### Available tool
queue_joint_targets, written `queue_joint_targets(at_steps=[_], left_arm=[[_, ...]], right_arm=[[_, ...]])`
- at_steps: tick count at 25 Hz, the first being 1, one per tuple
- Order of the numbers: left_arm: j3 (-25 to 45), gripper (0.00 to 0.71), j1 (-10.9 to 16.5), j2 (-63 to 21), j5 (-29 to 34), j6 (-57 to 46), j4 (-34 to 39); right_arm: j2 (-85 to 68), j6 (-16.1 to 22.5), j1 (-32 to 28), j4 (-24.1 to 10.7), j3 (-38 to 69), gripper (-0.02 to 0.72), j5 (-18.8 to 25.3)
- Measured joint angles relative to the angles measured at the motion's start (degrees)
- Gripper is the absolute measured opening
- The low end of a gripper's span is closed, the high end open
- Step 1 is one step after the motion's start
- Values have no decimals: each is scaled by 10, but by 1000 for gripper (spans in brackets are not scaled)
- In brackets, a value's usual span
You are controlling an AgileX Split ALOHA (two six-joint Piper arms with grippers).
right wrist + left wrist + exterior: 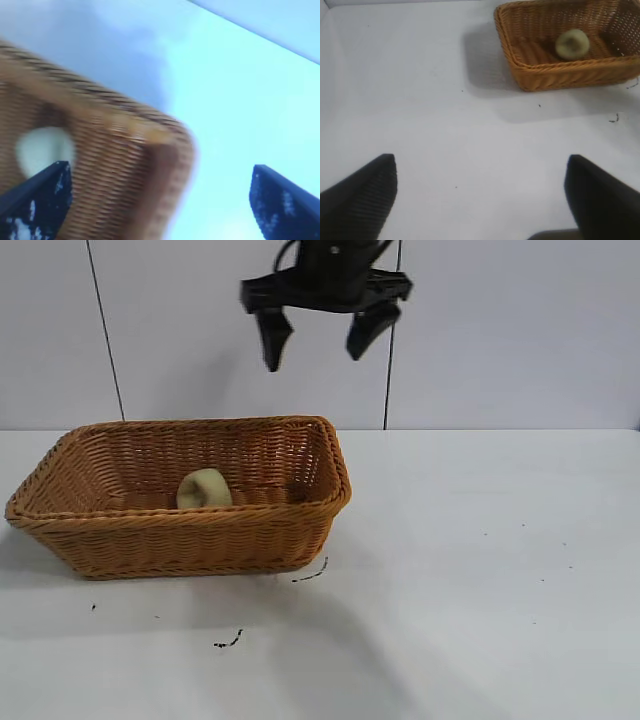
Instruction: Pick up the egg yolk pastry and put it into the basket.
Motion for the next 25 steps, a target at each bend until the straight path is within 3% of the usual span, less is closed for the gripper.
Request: queue_joint_targets(at_steps=[5, 12, 25], left_arm=[[0, 693, 0, 0, 0, 0, 0], [0, 693, 0, 0, 0, 0, 0], [0, 693, 0, 0, 0, 0, 0]], right_arm=[[-1, 1, -55, 21, 0, 695, 11], [-67, 2, -62, 26, 56, 695, 10], [-497, -11, -62, 21, 505, 695, 11]])
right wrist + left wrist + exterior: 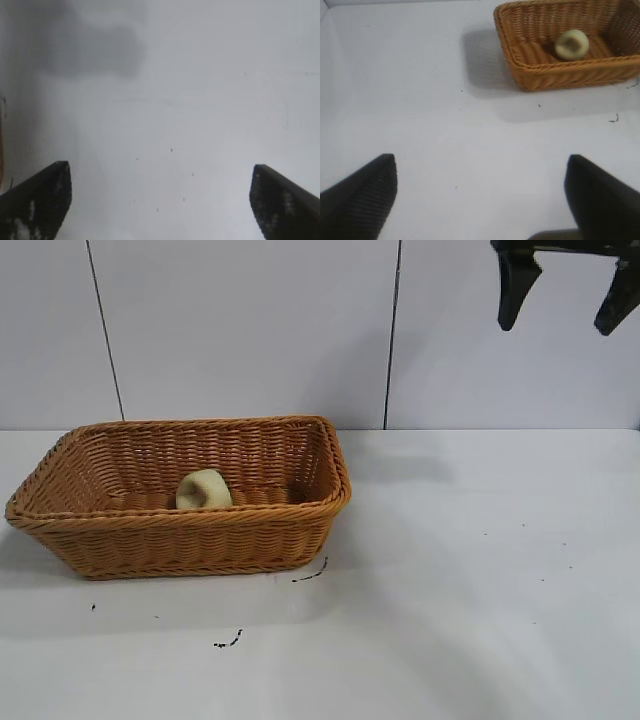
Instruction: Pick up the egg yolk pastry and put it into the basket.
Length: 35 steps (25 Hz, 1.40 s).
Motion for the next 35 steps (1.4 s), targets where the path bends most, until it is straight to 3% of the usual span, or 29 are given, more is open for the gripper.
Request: queue_joint_targets(at_steps=[8, 16, 19, 28, 35], left_arm=[[0, 693, 0, 0, 0, 0, 0], [0, 693, 0, 0, 0, 0, 0], [0, 693, 0, 0, 0, 0, 0], [0, 693, 0, 0, 0, 0, 0], [0, 693, 0, 0, 0, 0, 0]], right_arm=[[-291, 2, 0, 17, 220, 695, -2], [-577, 2, 0, 20, 441, 695, -77], [-666, 2, 0, 23, 518, 695, -83], [-831, 4, 0, 31, 538, 695, -105], [-845, 4, 1, 41, 538, 695, -106]])
